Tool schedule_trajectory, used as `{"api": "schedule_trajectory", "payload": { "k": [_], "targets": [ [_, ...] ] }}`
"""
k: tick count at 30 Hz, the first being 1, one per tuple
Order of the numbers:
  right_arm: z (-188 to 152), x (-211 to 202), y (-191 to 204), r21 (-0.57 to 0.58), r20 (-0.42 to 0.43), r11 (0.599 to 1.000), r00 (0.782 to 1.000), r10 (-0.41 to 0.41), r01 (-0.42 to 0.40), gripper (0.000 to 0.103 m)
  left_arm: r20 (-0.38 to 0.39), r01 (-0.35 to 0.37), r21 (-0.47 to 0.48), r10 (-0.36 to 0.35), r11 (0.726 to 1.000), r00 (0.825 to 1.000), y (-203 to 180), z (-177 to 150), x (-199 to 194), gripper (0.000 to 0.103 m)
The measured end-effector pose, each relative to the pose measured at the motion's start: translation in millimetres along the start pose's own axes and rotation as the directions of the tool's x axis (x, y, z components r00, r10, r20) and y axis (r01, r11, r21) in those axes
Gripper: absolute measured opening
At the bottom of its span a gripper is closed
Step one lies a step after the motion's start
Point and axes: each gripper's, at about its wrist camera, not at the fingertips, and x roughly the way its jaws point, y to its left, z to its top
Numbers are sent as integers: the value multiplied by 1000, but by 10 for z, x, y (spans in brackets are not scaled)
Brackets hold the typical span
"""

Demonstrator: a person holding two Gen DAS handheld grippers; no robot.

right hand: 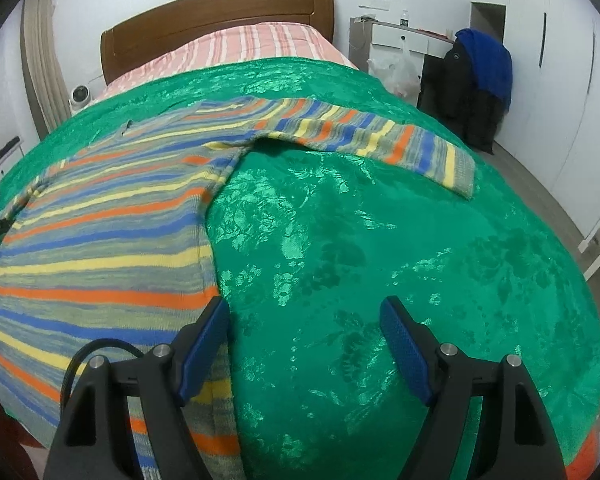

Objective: Fold small clothes

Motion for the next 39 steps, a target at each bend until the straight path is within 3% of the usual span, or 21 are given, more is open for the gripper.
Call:
{"api": "schedule_trajectory", "payload": {
  "k": [6,11,15,21,25,29,34,36,38,39],
  "targets": [
    [14,-86,-70,29,32,999,999,26,-26,77,0,0,0,0,1000,1000,2,0,1,103],
    [45,-244,-390,150,78,987,996,39,-50,77,1,0,0,0,1000,1000,-1,2,0,103],
    [42,-188,-797,325,73,942,995,62,-82,77,0,-2,1,2,1000,1000,23,-12,-9,103],
    [389,-116,-1301,394,123,905,985,122,-161,77,1,-1,0,1,1000,1000,22,-8,-7,103],
    [702,187,-1860,532,127,807,967,223,-256,77,1,-3,-1,3,1000,1000,20,-8,-5,103],
    [902,670,-2221,625,72,716,936,345,-311,73,-7,0,-5,0,1000,1000,28,-4,0,103],
    [1021,1118,-2421,704,20,626,891,454,-335,67,-137,13,-4,-14,1000,991,23,18,-62,103],
    [1042,1199,-2466,719,43,590,870,491,-369,62,-143,36,19,-33,999,989,27,-38,-117,103],
    [1045,1303,-2480,732,55,556,847,529,-394,41,-114,53,23,-50,998,992,55,-133,-173,103],
    [1053,1339,-2471,729,49,560,846,532,-394,32,-82,58,18,-56,998,995,69,-195,-199,103]
  ]
}}
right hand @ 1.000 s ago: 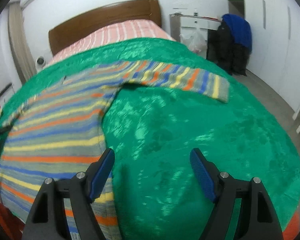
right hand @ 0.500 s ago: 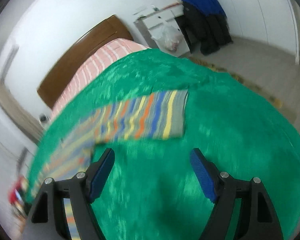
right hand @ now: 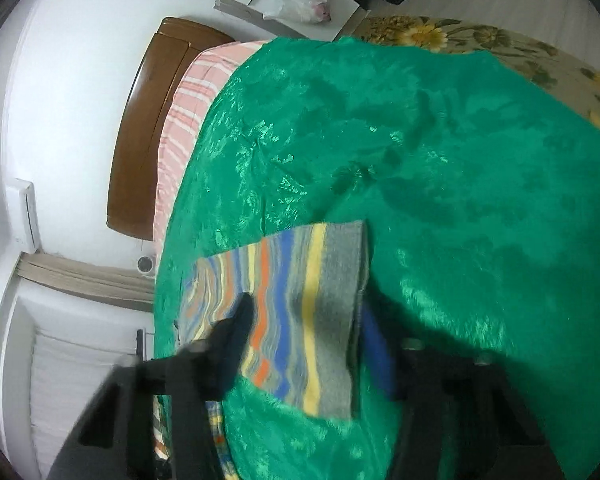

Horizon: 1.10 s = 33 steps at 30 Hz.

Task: Fold small clothes
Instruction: 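Grasp the folded sleeve cuff again with the right gripper, then pull the sleeve straight across the sweater body with the right gripper, release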

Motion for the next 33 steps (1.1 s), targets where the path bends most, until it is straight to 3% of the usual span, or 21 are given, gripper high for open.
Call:
{"api": "schedule_trajectory", "payload": {
  "k": [1,2,5,9,14,16,19,21,22,25,28,30,33],
  "targets": [
    [8,46,-3,-8,-13,1000,1000,-15,15,14,35,-2,1,2,1000,999,0,-56,-18,103],
    [8,73,7,-16,-22,999,999,-44,43,10,59,-9,6,8,1000,998,-8,-88,-29,103],
    [6,-9,275,-108,20,988,994,-107,109,5,109,-39,19,37,999,993,-64,-152,-46,103],
    [-126,-134,1280,-351,85,926,990,-117,139,5,130,-28,11,26,1000,991,-42,-168,-52,103],
    [-584,234,2817,-574,-13,818,1000,19,-23,5,146,-18,6,17,1000,989,-5,-180,-67,103],
    [-877,579,3304,-611,-97,783,993,66,-111,5,153,-17,5,16,1000,988,-6,-181,-63,103],
    [-1343,1149,3732,-648,-186,740,980,76,-181,9,166,-15,4,14,1000,986,-9,-184,-55,103],
    [-1566,1496,3792,-625,-262,746,962,80,-232,41,173,-13,3,13,1000,985,-6,-193,-55,103],
    [-1699,1702,3774,-589,-317,766,945,75,-258,68,175,-13,3,12,1000,985,-5,-194,-53,103],
    [-1950,1922,3618,-531,-365,793,925,104,-298,69,180,-9,1,8,1000,984,-1,-200,-51,103],
    [-1979,1929,3367,-557,-336,792,940,58,-248,69,186,-8,-1,8,1000,982,-4,-205,-48,103],
    [-1811,1853,3119,-578,-299,794,954,12,-191,69,189,-9,-1,9,1000,982,-6,-205,-46,103],
    [-1486,1835,2596,-542,-274,835,960,-66,-97,69,190,-12,-1,12,1000,982,-12,-215,-51,103]
  ]
}}
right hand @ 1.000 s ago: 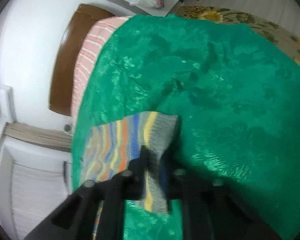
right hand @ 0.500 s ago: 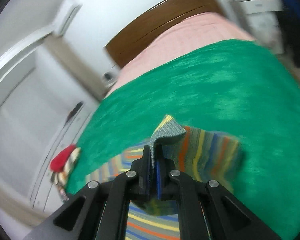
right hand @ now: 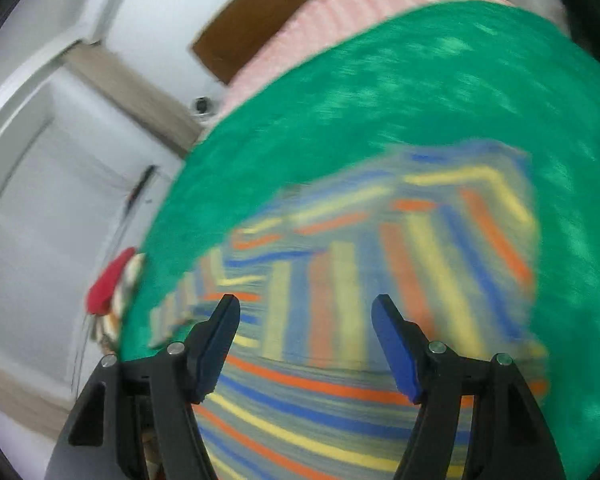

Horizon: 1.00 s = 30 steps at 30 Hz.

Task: Fold small clothes
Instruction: 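Pull the sleeve straight across the sweater body with the right gripper, release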

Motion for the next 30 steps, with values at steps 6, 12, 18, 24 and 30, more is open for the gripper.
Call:
{"api": "schedule_trajectory", "payload": {
  "k": [6,12,18,24,30],
  "targets": [
    [-143,-222,-926,168,-31,965,979,-201,203,32,0,0,0,0,1000,1000,-2,-1,1,103],
    [-270,-702,-605,58,77,991,989,-125,120,42,-1,-2,1,2,1000,1000,-4,0,0,103],
    [-748,-482,-606,17,-58,993,991,-119,120,48,-1,-8,0,8,1000,1000,-9,9,-6,103],
    [-1085,-1147,-725,32,131,962,953,-274,272,49,0,-9,0,9,1000,1000,-11,7,-7,103],
    [-1578,-1375,-469,-101,305,928,899,-314,359,76,-4,-32,4,32,999,999,-28,8,-20,103]
  ]
}}
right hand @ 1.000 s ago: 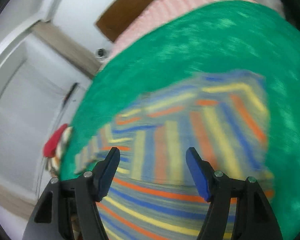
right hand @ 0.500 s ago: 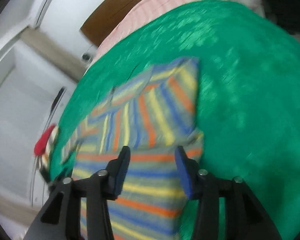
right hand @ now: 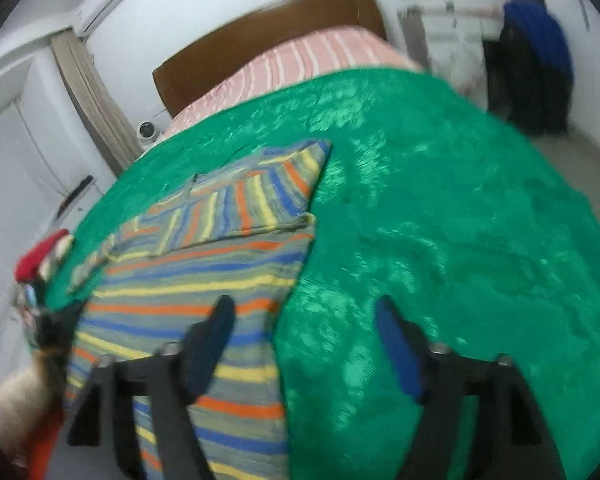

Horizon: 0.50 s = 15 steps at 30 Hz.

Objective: Fold small clothes

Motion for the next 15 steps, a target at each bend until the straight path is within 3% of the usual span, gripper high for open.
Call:
{"api": "schedule_trajectory", "payload": {
  "k": [3,5,8,12,15],
  "targets": [
    [-163,198,-97,46,-24,996,997,-77,78,76,-15,-29,4,30,1000,999,-19,-2,-25,103],
    [-254,245,-251,108,-20,991,997,-77,79,76,-34,-40,-4,40,999,999,-16,-26,-54,103],
    [-247,268,-253,101,-15,990,995,-95,96,77,-86,-39,-20,38,999,996,-12,-87,-140,103],
    [-299,305,-225,57,-15,994,995,-97,97,78,-180,31,36,-24,999,983,-4,17,-347,102],
    [-316,307,-242,62,-10,994,996,-88,89,79,-123,42,-19,-44,999,991,271,363,-543,102]
  ]
}}
